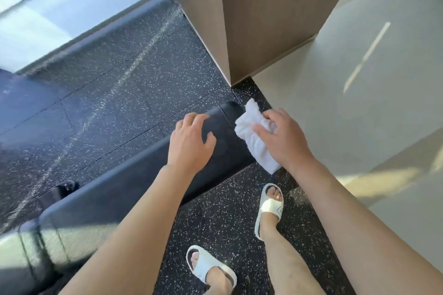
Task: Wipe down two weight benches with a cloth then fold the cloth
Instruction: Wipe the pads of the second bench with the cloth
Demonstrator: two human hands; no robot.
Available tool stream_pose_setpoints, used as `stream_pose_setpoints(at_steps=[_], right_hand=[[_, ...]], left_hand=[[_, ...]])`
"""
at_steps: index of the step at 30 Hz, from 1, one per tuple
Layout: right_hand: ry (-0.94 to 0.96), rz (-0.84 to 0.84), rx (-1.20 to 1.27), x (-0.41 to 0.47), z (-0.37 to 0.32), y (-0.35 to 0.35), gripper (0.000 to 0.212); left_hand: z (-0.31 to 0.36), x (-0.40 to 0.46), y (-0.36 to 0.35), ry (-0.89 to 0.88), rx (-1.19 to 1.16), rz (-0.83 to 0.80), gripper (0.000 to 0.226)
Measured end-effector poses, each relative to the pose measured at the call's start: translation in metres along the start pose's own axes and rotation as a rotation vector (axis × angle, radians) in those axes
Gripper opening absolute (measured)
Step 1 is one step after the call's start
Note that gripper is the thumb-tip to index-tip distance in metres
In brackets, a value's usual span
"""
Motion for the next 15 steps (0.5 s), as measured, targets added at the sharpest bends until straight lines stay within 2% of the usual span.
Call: stream_pose_setpoints(at_steps=[8,15], right_hand=[[0.160,0.079,-0.015,-0.098,-0.157,0.049,0.022],[0.288,0.127,-0.070,-0.159,-0.283,0.070,0.019]], left_hand=[[0.000,-0.127,0.151,0.034,-0.159,0.176,0.043],[-0.027,-0.218,0.281,0.066,-0.178,0.297,0.046]])
Point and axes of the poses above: each hand's wrist, its own x-axis towards the middle knuckle, its own y-axis out of the back of the hand, z = x × y, the point moved 4 cm from there along x, towards the middle knuckle, and after that the axes turned 2 degrees about -x, right-handed, at the moved point
